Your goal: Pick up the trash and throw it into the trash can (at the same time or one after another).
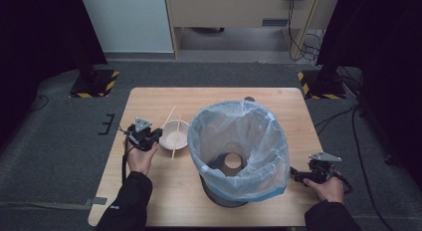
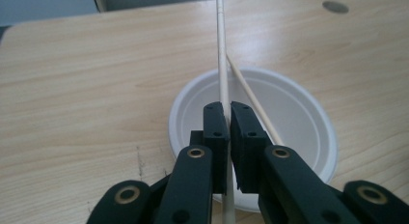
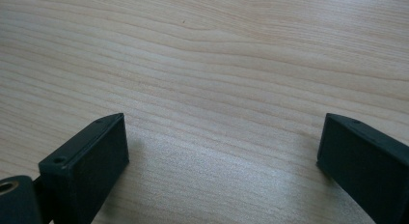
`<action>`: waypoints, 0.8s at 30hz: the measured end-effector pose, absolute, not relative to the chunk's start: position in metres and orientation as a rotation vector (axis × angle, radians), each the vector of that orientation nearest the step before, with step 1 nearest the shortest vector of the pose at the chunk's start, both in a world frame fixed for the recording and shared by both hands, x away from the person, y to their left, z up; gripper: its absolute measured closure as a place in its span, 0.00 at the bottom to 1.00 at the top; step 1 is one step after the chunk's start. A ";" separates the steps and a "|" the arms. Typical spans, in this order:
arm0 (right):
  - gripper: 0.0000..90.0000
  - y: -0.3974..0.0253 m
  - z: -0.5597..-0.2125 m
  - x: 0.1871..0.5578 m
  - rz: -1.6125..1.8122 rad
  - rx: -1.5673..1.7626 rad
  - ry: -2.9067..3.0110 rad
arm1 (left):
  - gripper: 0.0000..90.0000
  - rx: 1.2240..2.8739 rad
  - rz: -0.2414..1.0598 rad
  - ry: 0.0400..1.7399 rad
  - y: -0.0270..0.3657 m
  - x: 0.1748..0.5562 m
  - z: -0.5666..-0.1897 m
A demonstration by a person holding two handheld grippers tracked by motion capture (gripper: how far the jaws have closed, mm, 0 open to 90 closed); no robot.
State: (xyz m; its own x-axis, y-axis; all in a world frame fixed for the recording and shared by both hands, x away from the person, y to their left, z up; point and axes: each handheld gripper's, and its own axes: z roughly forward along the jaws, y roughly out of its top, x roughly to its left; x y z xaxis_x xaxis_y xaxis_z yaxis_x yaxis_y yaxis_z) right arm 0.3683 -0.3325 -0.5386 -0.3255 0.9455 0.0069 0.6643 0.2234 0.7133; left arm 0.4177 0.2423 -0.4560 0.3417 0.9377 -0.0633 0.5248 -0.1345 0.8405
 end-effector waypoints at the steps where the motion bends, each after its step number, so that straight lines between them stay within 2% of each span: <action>1: 0.05 -0.333 -0.539 0.368 0.875 1.483 2.072 | 0.95 1.777 0.640 1.296 0.244 0.417 -0.454; 14: 0.05 -0.333 -0.539 0.368 0.875 1.483 2.072 | 0.95 1.612 0.684 1.216 0.264 0.397 -0.411; 24: 0.05 -0.333 -0.539 0.368 0.875 1.483 2.072 | 0.95 1.524 0.710 1.118 0.263 0.382 -0.377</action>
State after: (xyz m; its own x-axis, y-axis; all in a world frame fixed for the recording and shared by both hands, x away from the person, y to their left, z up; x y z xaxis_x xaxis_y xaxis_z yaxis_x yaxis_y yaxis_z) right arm 0.3683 -0.3325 -0.5386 -0.3255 0.9455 0.0070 0.6643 0.2233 0.7133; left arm 0.3816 0.2633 -0.3768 0.3828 0.9162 -0.1184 0.2821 0.0061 0.9594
